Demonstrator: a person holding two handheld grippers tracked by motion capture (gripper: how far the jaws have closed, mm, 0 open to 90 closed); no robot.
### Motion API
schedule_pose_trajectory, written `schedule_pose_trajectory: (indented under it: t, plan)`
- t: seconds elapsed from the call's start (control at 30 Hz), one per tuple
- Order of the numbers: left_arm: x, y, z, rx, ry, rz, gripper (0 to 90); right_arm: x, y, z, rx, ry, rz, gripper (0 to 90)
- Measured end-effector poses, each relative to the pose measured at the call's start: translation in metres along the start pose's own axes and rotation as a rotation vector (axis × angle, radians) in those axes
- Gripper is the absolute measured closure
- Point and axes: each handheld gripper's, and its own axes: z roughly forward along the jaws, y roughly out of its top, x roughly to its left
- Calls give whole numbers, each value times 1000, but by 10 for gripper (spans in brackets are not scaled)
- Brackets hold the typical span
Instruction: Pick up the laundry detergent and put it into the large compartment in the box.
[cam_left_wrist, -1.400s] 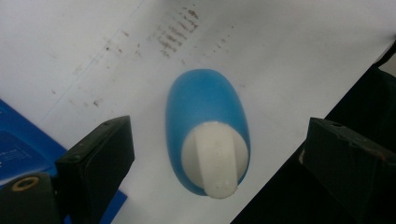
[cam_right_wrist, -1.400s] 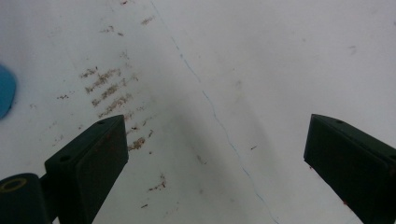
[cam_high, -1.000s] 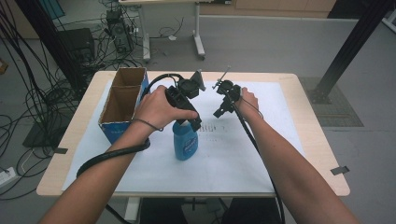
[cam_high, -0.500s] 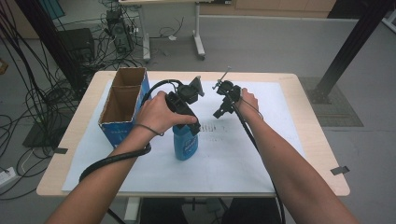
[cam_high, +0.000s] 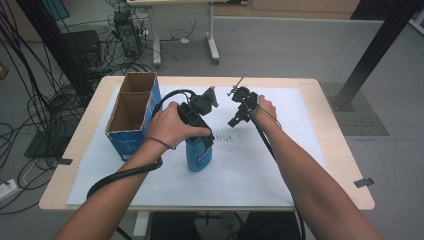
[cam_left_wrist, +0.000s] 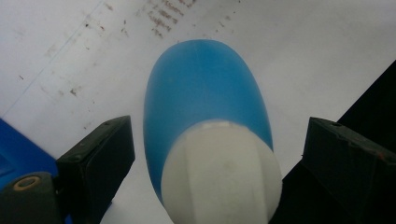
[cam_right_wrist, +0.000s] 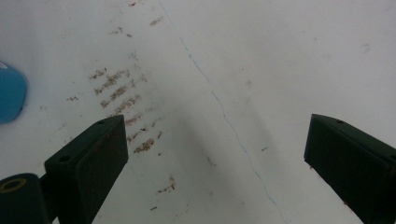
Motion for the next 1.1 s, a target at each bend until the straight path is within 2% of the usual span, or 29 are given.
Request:
schedule_pose_trajectory:
  t: [0.27, 0.57, 1.1]
  plan:
    - [2, -3, 6, 10, 10, -13, 96, 1, 1, -1, 1, -5, -8, 58]
    - [5, -5, 10, 6, 3, -25, 96, 1, 0, 0, 5, -3, -10, 58]
    - [5, -6, 8, -7, -9, -30, 96, 2, 2, -1, 6, -14, -14, 51]
